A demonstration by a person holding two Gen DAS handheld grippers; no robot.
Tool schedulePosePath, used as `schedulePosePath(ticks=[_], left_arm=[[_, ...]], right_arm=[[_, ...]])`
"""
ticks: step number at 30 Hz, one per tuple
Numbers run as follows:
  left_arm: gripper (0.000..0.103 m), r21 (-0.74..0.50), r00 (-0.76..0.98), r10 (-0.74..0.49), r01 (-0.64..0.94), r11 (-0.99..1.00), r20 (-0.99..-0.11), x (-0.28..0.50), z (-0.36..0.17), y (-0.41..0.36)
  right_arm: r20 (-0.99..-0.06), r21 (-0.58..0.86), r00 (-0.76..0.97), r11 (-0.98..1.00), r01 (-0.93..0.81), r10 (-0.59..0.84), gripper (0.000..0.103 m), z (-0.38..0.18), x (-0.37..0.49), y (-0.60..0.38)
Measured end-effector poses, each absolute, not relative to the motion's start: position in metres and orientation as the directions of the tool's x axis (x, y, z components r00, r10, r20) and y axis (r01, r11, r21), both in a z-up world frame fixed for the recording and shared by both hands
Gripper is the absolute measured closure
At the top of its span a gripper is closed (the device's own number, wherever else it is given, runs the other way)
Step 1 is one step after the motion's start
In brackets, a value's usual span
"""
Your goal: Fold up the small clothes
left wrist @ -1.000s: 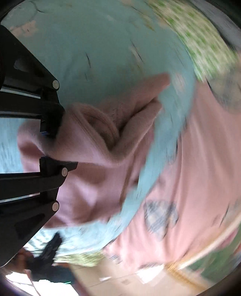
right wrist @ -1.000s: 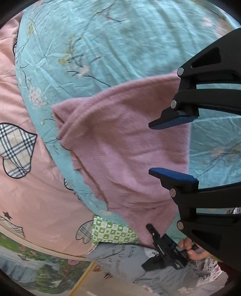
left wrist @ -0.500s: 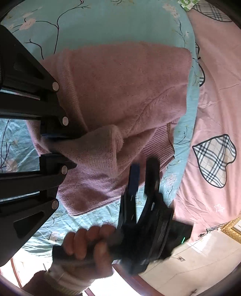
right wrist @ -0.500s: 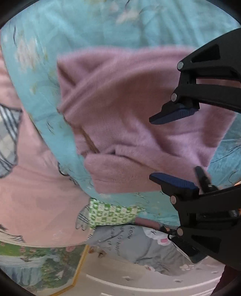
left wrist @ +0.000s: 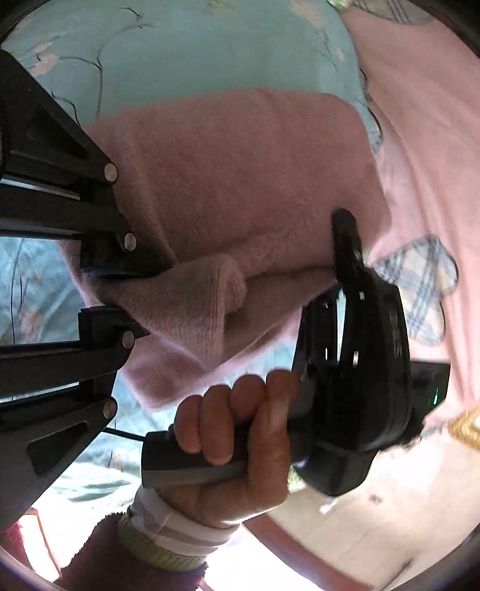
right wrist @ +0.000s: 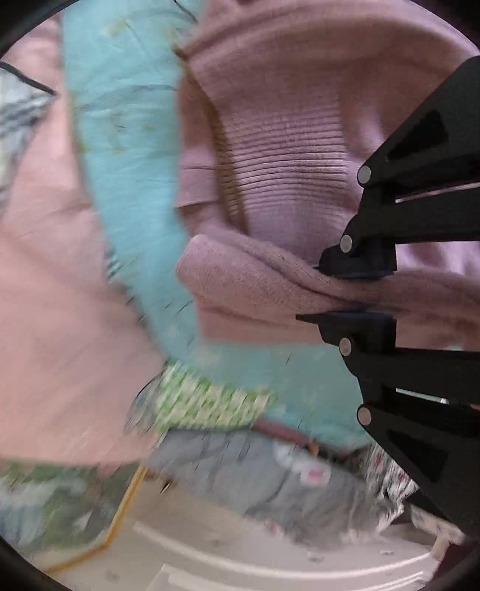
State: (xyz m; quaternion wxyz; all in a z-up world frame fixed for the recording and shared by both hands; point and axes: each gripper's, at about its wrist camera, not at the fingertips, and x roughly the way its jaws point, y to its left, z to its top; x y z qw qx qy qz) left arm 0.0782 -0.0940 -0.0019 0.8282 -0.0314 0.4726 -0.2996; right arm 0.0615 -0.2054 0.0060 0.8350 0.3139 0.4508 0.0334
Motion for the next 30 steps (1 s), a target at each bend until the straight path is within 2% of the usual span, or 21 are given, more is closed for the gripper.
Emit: schedulePosePath(ticks=[5, 9, 16, 20, 24, 30], left_arm=[[0.093, -0.327, 0.306, -0.575, 0.584, 0.743, -0.759, 0.063, -0.006, -0.147], [0.093, -0.296, 0.261, -0.547, 0.621, 0.726, -0.795, 0.059, -0.033, -0.185], [0.092, -0.291, 0.212, -0.508, 0.614, 0.734, -0.835, 0.074, -0.062, -0.197], [0.085, -0.321, 0.18, -0.51, 0.593, 0.738, -0.841, 0.08, -0.069, -0.191], [0.064, -0.349, 0.146, -0.526, 0.598, 0.721, -0.838, 0.075, -0.063, -0.18], [0.053, -0.372, 0.134, -0.53, 0.573, 0.731, -0.837, 0.07, -0.048, -0.14]], right_arm=[[-0.743, 0.46, 0.64, 0.843, 0.277, 0.195, 0.089, 0.04, -0.004, -0.239], [-0.795, 0.402, 0.596, 0.835, 0.375, 0.116, 0.089, 0.024, -0.033, -0.272], [-0.844, 0.318, 0.534, 0.854, 0.411, 0.057, 0.089, 0.004, -0.037, -0.288], [-0.84, 0.358, 0.537, 0.828, 0.432, 0.083, 0.087, -0.009, -0.04, -0.297], [-0.838, 0.35, 0.543, 0.811, 0.468, 0.049, 0.076, -0.002, -0.05, -0.302], [-0.818, 0.336, 0.574, 0.789, 0.514, -0.025, 0.074, 0.024, -0.073, -0.305]])
